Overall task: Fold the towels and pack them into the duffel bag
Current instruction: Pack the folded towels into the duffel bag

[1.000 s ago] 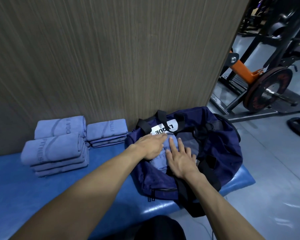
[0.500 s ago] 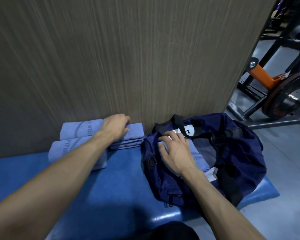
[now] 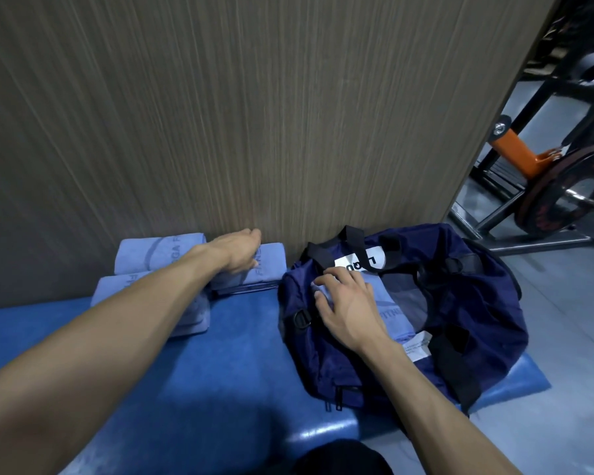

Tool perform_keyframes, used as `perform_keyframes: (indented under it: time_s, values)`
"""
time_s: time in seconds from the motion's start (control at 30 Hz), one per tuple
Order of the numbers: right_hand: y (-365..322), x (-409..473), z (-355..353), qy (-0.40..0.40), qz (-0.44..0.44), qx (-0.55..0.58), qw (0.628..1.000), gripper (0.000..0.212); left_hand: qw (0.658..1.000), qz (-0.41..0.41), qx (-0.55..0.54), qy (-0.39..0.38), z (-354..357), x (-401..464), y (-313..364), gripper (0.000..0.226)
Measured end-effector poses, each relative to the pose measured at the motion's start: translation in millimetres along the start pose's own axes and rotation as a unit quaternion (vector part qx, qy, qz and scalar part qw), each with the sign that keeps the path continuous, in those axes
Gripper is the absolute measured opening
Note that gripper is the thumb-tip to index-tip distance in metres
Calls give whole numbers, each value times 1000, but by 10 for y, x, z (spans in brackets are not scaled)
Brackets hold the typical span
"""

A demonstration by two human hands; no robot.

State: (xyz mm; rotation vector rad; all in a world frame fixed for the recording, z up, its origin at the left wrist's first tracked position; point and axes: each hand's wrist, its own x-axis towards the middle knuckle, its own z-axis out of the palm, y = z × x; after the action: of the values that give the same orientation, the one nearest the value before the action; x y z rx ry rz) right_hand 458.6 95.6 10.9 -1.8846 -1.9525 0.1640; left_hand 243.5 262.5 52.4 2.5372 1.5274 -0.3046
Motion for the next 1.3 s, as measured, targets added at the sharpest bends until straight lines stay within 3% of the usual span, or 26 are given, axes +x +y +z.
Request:
perform_keyframes:
  time_s: [0.13,0.37,0.5,0.6,0.67,0.77,0.83,0.93,1.03,1.1,1.3]
  values:
    - [46,-2,-73,11,-7,27,1000,32,999,43,10,-11,-188,-63,-14,42]
    - [58,123,-572,104,5,234,967,52,981,179,17,67,-940,-357,311,43]
    - [137,182,-920,17,1,283,959,61,965,259,14,46,-1212,-466,934,47]
    - [370,103,-1079,-26,19,301,953,35,954,294,-27,49,-1161,-402,1395,51]
    - [639,-1,-1066,-6,96,317,944,25,950,292,-12,113,-1047,-312,1633,50]
    - [1009,-218,-982,36,252,336,907,35,937,260,-47,228,-786,-199,1876,28]
    - [1197,-338,-922,60,323,334,883,39,939,236,-111,223,-541,-160,2015,15]
    - [1324,-452,-900,87,373,309,870,20,961,186,-127,158,-13,-85,2171,12]
    - [1359,-491,-862,101,404,292,861,17,976,174,-92,96,503,-75,2246,39]
    - [1368,-475,-826,92,413,271,865,18,976,181,-72,98,711,-101,2231,61]
    - [1253,-271,-678,66,412,270,868,22,973,177,-116,95,853,-165,2086,76]
